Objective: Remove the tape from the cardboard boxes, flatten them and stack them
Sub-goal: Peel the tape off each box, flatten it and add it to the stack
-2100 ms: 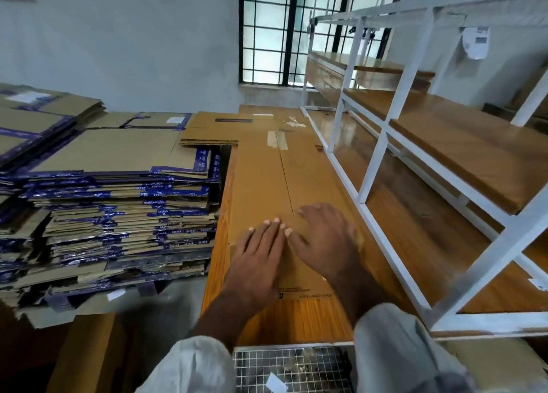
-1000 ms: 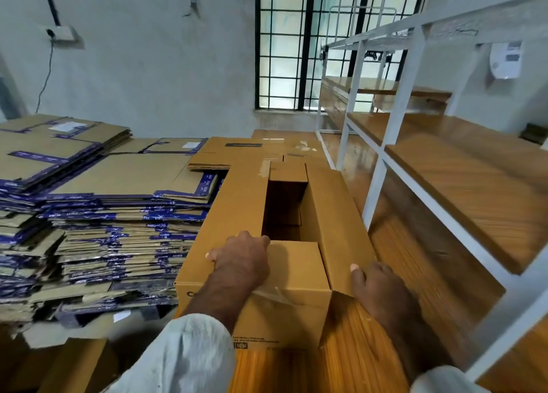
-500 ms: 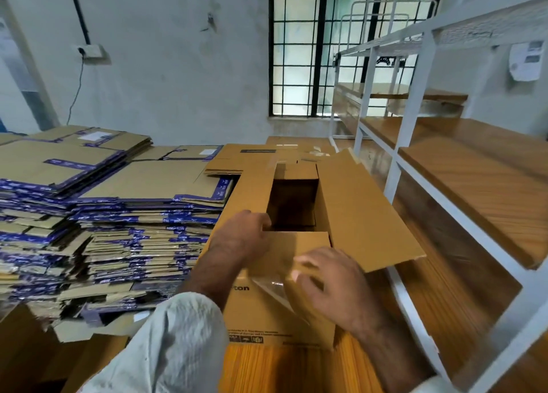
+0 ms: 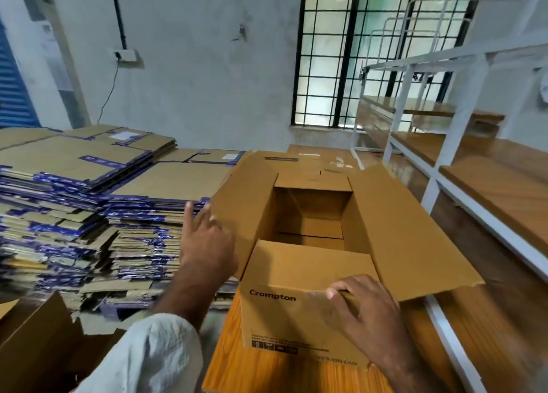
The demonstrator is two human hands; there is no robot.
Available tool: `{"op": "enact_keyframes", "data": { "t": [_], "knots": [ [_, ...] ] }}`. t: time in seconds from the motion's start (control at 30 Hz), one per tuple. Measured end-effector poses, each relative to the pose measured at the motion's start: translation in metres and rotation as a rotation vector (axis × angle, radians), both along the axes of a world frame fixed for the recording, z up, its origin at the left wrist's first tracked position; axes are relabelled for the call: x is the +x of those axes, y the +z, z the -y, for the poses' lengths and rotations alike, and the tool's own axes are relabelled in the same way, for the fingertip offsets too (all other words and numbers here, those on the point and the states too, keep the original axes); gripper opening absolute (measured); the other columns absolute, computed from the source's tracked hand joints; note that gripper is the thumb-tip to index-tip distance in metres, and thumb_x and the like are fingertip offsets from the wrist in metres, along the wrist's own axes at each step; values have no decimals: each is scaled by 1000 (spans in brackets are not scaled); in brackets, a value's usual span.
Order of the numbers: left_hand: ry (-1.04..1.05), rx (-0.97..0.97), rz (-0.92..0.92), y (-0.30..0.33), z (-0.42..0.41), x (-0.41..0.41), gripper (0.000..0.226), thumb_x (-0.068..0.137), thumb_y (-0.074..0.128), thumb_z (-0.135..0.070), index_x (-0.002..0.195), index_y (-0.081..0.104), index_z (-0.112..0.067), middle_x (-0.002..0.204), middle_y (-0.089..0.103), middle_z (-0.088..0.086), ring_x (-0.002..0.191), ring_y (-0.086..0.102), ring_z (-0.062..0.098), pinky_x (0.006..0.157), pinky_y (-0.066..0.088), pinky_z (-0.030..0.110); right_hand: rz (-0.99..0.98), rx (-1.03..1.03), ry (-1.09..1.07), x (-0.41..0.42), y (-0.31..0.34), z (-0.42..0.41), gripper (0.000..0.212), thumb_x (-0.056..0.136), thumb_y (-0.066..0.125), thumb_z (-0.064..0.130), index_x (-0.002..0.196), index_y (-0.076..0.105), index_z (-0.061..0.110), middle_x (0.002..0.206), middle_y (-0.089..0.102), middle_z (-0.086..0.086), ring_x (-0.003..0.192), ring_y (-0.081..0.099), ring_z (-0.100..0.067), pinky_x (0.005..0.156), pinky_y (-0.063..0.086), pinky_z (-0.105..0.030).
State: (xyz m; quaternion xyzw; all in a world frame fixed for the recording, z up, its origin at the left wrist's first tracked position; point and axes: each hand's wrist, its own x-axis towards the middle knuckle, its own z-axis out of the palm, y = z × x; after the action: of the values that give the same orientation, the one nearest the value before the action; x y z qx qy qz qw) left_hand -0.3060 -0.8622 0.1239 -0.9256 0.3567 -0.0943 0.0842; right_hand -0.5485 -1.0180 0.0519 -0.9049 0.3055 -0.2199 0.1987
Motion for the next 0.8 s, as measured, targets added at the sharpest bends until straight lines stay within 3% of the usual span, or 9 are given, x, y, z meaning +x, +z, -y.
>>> {"op": "enact_keyframes", "data": {
  "t": [0.07, 0.17, 0.23, 0.33, 0.4, 0.5, 0.63, 0.73, 0.8],
  "knots": [
    [30, -15, -168, -30, -3, 9, 66, 100, 34, -64, 149, 41, -21, 160, 36, 17, 153, 21, 36, 124, 8, 61, 8, -5, -9, -1, -1, -3, 60, 87, 25, 79, 112, 66, 44, 111, 51, 31, 110, 47, 4, 101, 44, -37],
    [87, -152, -445, -50, -2, 9, 67, 99, 31, -68, 149, 35, -22, 154, 36, 25, 142, 36, 39, 115, 37, 53, 38, -13, -21, -4, -3, -8, 58, 89, 28, 76, 116, 68, 43, 111, 49, 36, 110, 50, 4, 99, 47, -35],
    [74, -163, -430, -47, 5, 8, 65, 101, 37, -61, 152, 31, -20, 158, 27, 27, 146, 29, 41, 118, 34, 52, 62, -22, -38, -6, -5, -13, 57, 90, 33, 74, 118, 70, 40, 114, 53, 31, 113, 51, 2, 99, 47, -35],
    [-123, -165, -402, -34, 21, 4, 62, 97, 57, -46, 151, 36, -24, 157, 35, 11, 144, 31, 35, 121, 28, 50, 109, -12, -90, -8, -5, -25, 40, 94, 51, 61, 118, 71, 36, 117, 54, 25, 115, 47, 2, 94, 46, -26],
    [-199, -190, -462, -31, 32, 0, 64, 98, 54, -49, 153, 35, -25, 156, 40, 5, 143, 33, 33, 120, 23, 50, 140, 7, -133, -8, -5, -35, 25, 95, 62, 49, 116, 69, 37, 113, 55, 25, 112, 49, 1, 86, 42, -16],
    [-177, -236, -476, -33, 48, -4, 65, 102, 41, -58, 154, 34, -18, 156, 42, 9, 145, 35, 30, 122, 15, 51, 150, 101, -154, -7, -9, -45, 28, 95, 66, 44, 121, 63, 37, 111, 59, 23, 103, 56, 5, 76, 43, -12],
    [-77, -408, -534, -31, 64, 3, 63, 101, 38, -62, 144, 43, -16, 147, 50, 15, 140, 39, 35, 117, 22, 54, 157, 324, -131, -5, -12, -50, 45, 95, 68, 43, 135, 51, 33, 120, 65, 16, 100, 56, 13, 65, 42, -6],
    [-46, -653, -788, -24, 67, 13, 65, 100, 41, -66, 141, 47, -15, 141, 54, 16, 132, 46, 39, 114, 31, 58, 171, 400, -126, -2, -13, -56, 49, 95, 71, 38, 136, 46, 26, 122, 66, 9, 101, 57, 10, 65, 44, -1],
    [-93, -874, -959, -13, 65, 11, 57, 100, 44, -64, 133, 52, -18, 133, 59, 14, 121, 55, 34, 105, 44, 55, 151, 363, -139, 0, -10, -59, 48, 95, 70, 39, 135, 46, 27, 121, 64, 10, 102, 59, 6, 62, 45, -7]
  ]
}}
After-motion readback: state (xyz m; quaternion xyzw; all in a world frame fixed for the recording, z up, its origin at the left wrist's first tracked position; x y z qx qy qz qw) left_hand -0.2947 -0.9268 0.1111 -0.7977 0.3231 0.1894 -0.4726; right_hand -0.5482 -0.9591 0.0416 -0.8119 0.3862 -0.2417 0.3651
